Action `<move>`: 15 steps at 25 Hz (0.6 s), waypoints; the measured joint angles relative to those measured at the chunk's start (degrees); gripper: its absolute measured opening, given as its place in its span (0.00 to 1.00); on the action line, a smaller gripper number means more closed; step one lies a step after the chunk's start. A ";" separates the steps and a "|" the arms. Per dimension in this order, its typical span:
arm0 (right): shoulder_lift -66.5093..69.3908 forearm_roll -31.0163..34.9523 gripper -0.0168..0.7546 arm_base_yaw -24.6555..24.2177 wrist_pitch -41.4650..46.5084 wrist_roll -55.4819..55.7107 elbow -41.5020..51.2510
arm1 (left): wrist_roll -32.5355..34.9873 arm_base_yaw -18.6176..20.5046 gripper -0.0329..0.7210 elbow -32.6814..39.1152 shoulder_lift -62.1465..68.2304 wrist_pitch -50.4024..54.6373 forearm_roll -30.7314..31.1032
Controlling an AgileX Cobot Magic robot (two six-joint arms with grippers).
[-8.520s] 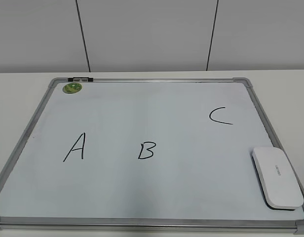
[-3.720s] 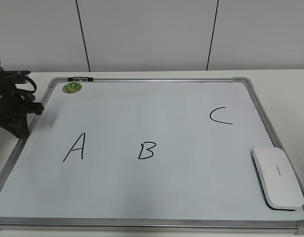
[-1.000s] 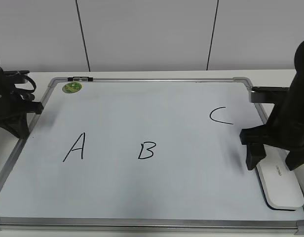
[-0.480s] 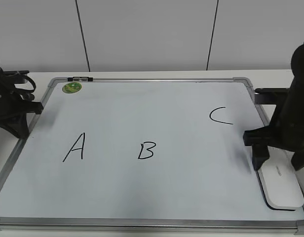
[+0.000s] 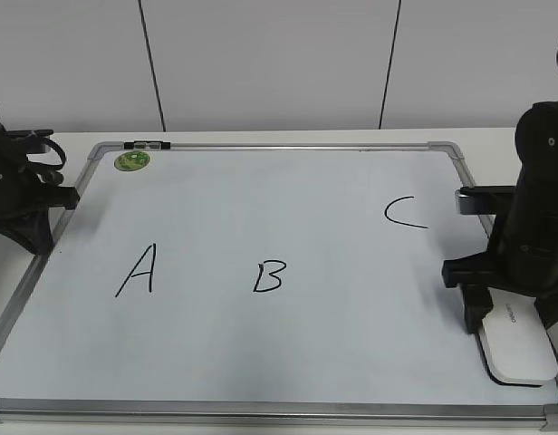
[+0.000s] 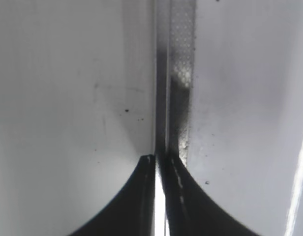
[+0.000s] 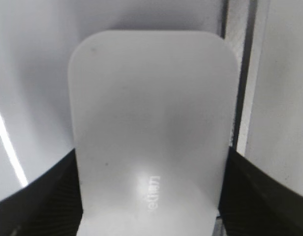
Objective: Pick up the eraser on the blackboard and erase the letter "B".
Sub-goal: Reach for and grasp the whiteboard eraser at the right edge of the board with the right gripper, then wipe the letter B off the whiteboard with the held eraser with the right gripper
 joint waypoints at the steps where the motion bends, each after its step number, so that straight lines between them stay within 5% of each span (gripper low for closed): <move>1: 0.00 -0.11 0.75 0.00 0.00 0.00 0.00 | 0.00 0.00 0.10 0.00 0.00 0.00 -0.10; 15: 0.13 -0.59 0.69 0.00 1.08 0.12 -0.88 | 0.00 0.00 0.10 0.00 0.00 0.00 -0.75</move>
